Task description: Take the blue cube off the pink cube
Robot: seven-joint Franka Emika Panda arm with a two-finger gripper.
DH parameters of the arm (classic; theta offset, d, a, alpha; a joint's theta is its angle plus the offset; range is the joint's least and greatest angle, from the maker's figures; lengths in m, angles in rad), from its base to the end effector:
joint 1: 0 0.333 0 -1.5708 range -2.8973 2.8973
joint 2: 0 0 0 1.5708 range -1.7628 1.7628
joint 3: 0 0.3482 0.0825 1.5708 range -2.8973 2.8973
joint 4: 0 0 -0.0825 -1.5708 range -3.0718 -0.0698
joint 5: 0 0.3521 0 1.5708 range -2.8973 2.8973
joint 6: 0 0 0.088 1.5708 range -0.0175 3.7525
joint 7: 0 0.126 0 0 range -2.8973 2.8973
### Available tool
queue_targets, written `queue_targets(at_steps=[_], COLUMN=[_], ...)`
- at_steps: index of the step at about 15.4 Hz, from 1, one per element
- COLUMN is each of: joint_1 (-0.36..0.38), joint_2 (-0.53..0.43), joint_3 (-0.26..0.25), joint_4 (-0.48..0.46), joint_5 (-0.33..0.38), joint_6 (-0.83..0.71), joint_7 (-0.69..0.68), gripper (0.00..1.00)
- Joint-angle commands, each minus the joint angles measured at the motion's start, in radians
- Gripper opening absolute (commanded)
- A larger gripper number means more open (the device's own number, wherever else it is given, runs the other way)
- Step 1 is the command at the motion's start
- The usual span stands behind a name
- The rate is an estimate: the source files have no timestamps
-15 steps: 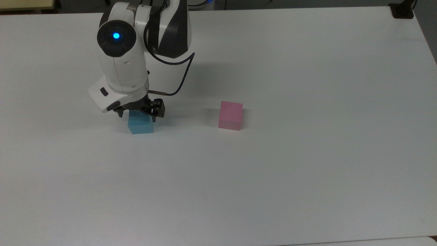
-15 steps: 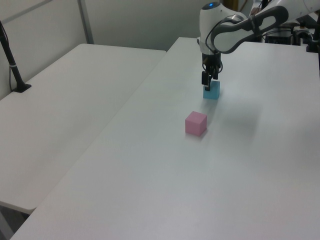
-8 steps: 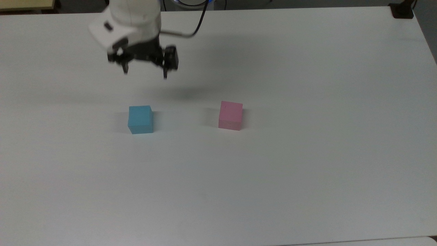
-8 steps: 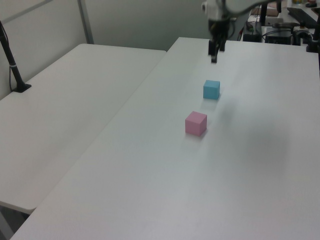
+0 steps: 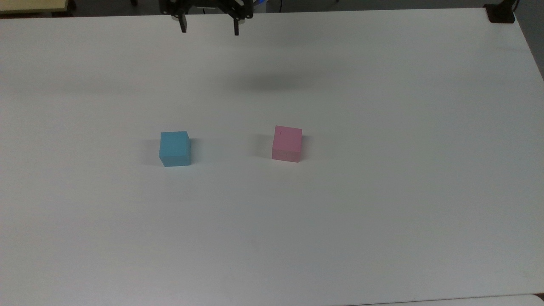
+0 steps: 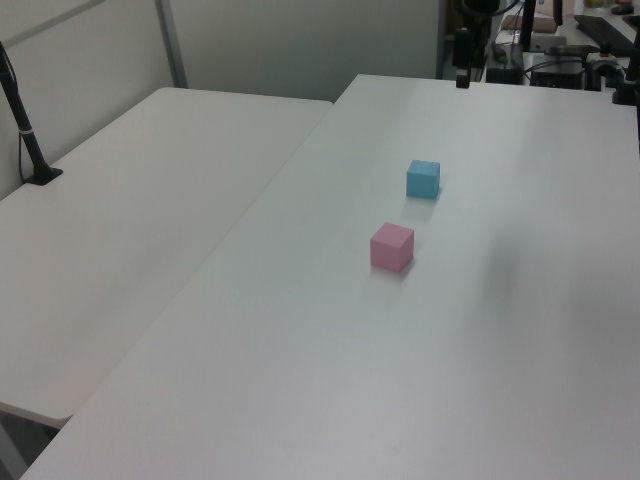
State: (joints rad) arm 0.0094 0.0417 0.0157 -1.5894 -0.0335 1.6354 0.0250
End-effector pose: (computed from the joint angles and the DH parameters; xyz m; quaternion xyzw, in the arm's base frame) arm 0.5419 0.0094 0.6130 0.9999 0.0011 0.0026 0.0163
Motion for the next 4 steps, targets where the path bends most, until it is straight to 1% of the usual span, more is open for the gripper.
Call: queue_targets(at_steps=[1, 2, 4], joint_1=[0.119, 0.142, 0.141], joint_2=[-0.022, -0.020, -0.020], joint_3=[-0.080, -0.100, -0.100], joint_4=[-0.038, -0.038, -0.037], joint_5=[0.009, 0.009, 0.009], joint_6=[0.000, 0.000, -0.006], joint_7=[0.022, 0.036, 0.038], gripper=[1.00, 1.00, 1.00])
